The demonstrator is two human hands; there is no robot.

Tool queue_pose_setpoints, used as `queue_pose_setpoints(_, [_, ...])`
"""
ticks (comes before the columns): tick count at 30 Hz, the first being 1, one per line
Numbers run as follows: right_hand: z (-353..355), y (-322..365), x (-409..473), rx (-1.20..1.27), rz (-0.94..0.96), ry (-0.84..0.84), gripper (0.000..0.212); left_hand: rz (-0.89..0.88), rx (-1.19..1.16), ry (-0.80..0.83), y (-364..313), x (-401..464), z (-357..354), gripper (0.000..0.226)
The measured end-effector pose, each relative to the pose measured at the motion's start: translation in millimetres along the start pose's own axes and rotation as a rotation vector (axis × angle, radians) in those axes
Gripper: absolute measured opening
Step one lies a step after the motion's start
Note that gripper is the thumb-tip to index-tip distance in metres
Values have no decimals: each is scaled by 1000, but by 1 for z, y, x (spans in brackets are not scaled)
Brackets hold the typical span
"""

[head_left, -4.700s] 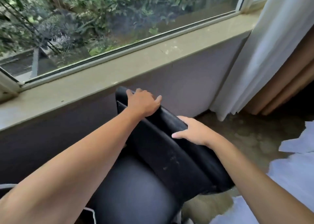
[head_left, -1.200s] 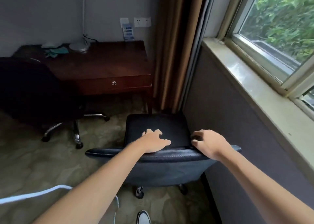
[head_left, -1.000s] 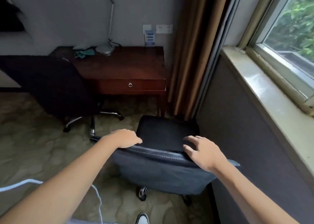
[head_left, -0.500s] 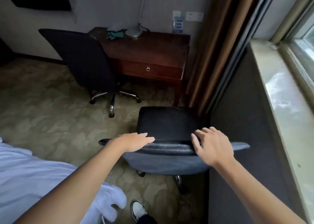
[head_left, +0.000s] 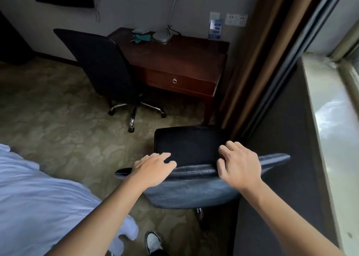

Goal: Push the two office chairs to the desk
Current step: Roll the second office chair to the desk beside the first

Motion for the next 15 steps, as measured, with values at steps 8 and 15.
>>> queue_pose_setpoints(8, [-1,-27,21,-20,32,-23,16,-78,-119,112,-21,7,-3,50])
queue_pose_setpoints(15, [5,-57,4,-64,30,123,16,-271,-267,190,-29,-13,-40,95])
Point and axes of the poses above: each hand's wrist, its own x-axis towards the middle knuckle, its own z-axis out of the back of the hand, y = z × x, the point moved 3 cm from there along x, towards the middle knuckle, and after that the axes turned 13 degrees about -z, right-handed, at the moved point
